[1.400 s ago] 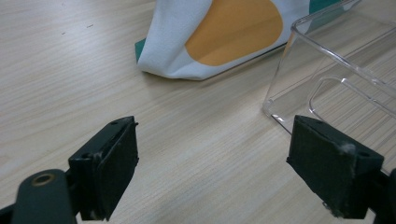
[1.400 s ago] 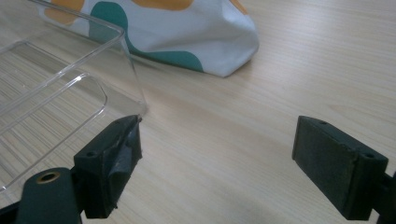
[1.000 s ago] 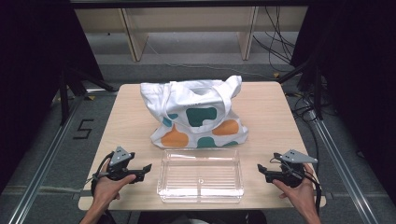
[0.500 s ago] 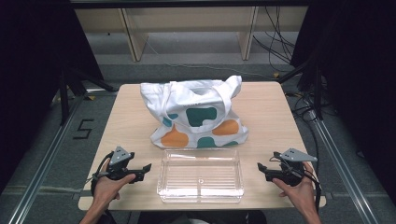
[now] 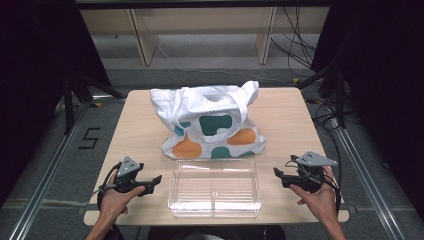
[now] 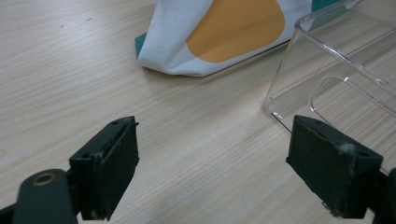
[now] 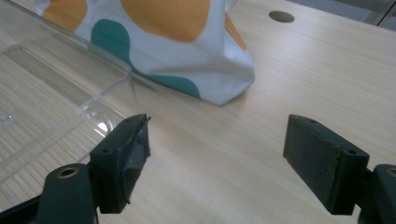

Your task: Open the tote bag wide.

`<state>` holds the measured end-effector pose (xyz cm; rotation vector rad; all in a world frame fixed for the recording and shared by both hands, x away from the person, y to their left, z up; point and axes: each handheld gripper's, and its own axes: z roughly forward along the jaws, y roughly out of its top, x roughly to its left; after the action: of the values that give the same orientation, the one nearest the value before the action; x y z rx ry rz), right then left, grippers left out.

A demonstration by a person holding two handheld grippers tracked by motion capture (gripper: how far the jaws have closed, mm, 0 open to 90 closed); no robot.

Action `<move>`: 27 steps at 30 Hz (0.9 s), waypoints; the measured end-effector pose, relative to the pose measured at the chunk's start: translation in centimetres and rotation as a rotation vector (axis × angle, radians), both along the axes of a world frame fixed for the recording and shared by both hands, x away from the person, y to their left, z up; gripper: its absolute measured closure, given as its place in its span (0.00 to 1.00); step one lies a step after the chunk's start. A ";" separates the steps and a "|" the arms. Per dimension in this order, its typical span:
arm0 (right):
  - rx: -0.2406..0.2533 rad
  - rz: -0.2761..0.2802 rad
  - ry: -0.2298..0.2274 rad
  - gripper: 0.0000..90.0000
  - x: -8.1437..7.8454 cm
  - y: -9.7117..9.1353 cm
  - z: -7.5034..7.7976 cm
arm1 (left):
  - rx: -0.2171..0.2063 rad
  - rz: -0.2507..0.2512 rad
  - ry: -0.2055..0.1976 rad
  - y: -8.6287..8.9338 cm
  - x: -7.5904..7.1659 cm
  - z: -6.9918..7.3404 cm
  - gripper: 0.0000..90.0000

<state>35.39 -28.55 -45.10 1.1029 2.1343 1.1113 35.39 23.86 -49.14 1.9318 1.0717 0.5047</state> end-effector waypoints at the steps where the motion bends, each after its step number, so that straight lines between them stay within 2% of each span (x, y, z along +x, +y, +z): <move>1: 0.009 0.013 0.007 0.26 0.1 0.2 0.3 | -0.001 0.002 -0.001 0.0 0.0 0.0 0.17; 2: -0.002 0.007 0.001 0.27 0.1 0.2 0.6 | -0.011 0.009 0.004 -0.1 0.0 0.0 0.17; 3: -0.009 0.008 -0.019 0.27 0.3 0.3 0.8 | 0.015 -0.008 0.010 0.1 0.0 0.1 0.17; 4: -0.001 0.005 -0.005 0.27 0.3 0.5 1.3 | 0.016 -0.010 0.010 0.1 0.0 0.1 0.17; 5: -0.005 0.011 -0.016 0.27 0.5 0.6 1.5 | -0.006 0.003 0.005 -0.1 0.0 0.0 0.17; 8: -0.023 0.020 -0.037 0.28 1.1 0.9 2.6 | 0.000 0.002 0.000 0.0 0.0 0.0 0.18; 11: -0.008 0.024 -0.056 0.30 1.5 1.4 3.6 | -0.013 0.011 0.005 0.0 0.0 0.0 0.18; 12: -0.002 0.021 -0.050 0.31 1.6 1.6 3.9 | -0.011 0.009 0.004 0.0 0.0 0.0 0.18; 13: -0.001 0.023 -0.051 0.32 1.8 1.8 4.3 | 0.019 -0.007 0.013 0.2 0.0 0.1 0.18; 14: -0.008 0.035 -0.067 0.32 2.2 1.8 4.8 | 0.009 -0.008 0.014 0.1 0.0 0.1 0.18; 15: -0.010 0.043 -0.073 0.32 2.3 1.9 5.1 | 0.015 -0.010 0.015 0.1 0.0 0.1 0.18; 17: 0.014 0.044 -0.076 0.34 2.6 2.5 5.9 | 0.012 -0.005 0.019 0.1 0.0 0.0 0.18; 19: 0.026 0.060 -0.099 0.34 3.2 3.1 6.9 | 0.015 -0.005 0.007 0.1 0.0 0.1 0.18; 20: 0.030 0.061 -0.094 0.34 3.3 3.4 7.3 | -0.001 0.004 0.000 0.0 0.0 0.0 0.18; 22: -0.023 0.072 -0.128 0.34 3.9 4.4 8.7 | -0.005 0.006 0.005 0.0 0.0 0.0 0.18; 23: -0.034 0.079 -0.138 0.34 4.2 4.6 9.1 | -0.008 0.008 0.006 0.0 0.0 0.0 0.18; 24: -0.025 0.083 -0.136 0.35 4.5 4.9 9.5 | -0.008 0.007 0.005 0.0 0.0 0.0 0.18; 25: -0.018 0.093 -0.110 0.35 4.7 5.2 10.0 | -0.006 0.008 0.004 0.0 0.0 0.0 0.18; 26: 0.000 0.091 -0.112 0.35 5.0 5.7 10.3 | -0.005 0.006 0.005 0.1 0.0 0.0 0.18; 27: -0.010 0.102 -0.104 0.35 5.4 5.9 10.7 | -0.006 0.005 0.000 0.1 0.0 0.0 0.18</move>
<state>40.81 -22.62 -34.40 0.9201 2.1319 1.1758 35.42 23.94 -49.14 1.9251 1.0768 0.5035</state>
